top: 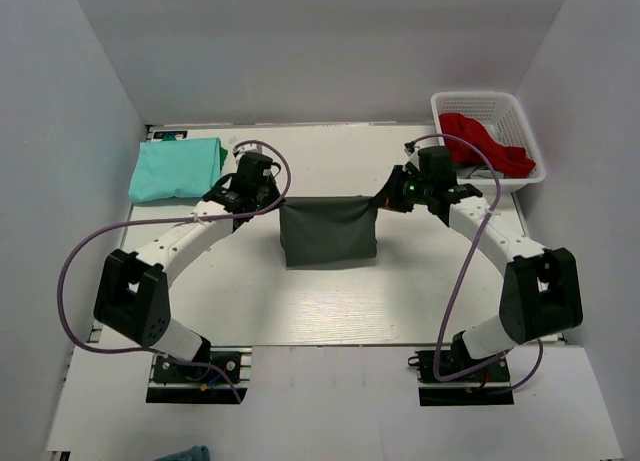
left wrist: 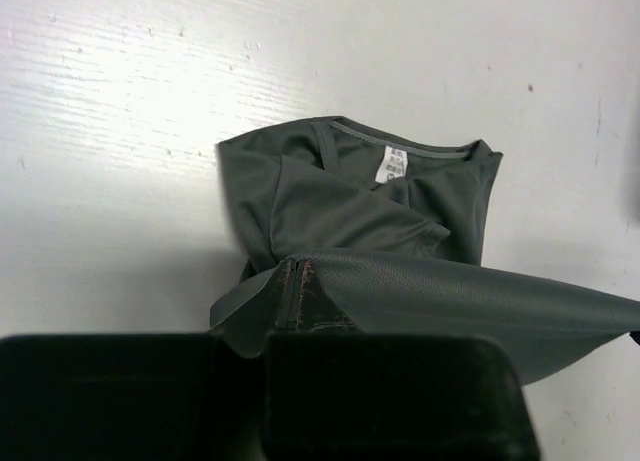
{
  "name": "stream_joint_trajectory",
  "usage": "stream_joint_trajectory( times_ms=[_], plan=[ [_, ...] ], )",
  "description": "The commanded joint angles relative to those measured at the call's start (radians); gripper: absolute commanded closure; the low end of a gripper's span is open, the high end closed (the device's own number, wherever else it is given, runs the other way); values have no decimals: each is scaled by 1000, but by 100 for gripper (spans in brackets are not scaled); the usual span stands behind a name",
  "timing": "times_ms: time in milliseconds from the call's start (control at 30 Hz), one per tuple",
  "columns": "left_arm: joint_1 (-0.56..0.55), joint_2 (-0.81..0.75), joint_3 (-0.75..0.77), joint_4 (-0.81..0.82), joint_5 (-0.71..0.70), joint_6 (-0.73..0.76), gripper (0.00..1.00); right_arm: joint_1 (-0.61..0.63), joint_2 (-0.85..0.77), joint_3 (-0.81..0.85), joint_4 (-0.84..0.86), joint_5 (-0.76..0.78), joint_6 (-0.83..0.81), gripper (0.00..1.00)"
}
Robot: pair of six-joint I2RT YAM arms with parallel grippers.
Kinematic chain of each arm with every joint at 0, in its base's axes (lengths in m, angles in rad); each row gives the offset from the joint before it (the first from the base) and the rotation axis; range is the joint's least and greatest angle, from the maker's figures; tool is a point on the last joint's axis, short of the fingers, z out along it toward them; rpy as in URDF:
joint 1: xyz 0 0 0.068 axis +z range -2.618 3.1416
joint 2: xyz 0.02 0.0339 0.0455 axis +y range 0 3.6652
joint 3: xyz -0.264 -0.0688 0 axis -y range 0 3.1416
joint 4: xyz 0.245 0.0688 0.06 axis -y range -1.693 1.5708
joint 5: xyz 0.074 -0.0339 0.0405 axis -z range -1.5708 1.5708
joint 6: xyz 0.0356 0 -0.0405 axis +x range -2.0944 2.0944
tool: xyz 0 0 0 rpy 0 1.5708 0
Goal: Fold and stack the t-shirts
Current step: Fold the long partially folded tshirt into a neat square
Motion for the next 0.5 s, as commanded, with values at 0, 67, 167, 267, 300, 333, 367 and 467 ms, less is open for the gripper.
stream_joint_trajectory(
  times_ms=[0,67,167,267,300,333,367,467],
  plan=[
    [19,28,64,27,-41,20,100,-27,56,69,69,-47,-22,100],
    [42,62,73,45,-50,29,100,-32,96,95,78,-59,-26,100],
    [51,106,111,74,-24,52,100,-46,151,126,83,-47,-28,100],
    [72,191,177,48,-4,61,100,-52,206,172,72,-23,-39,100],
    [72,211,191,48,-4,61,100,-58,241,202,62,-19,-40,100],
    [72,243,200,48,-4,61,100,-58,249,208,60,-16,-42,100],
    [82,254,210,71,8,72,100,-56,269,219,65,-10,-48,100],
    [82,300,219,114,28,84,100,-62,326,257,62,13,-57,100]
  ],
)
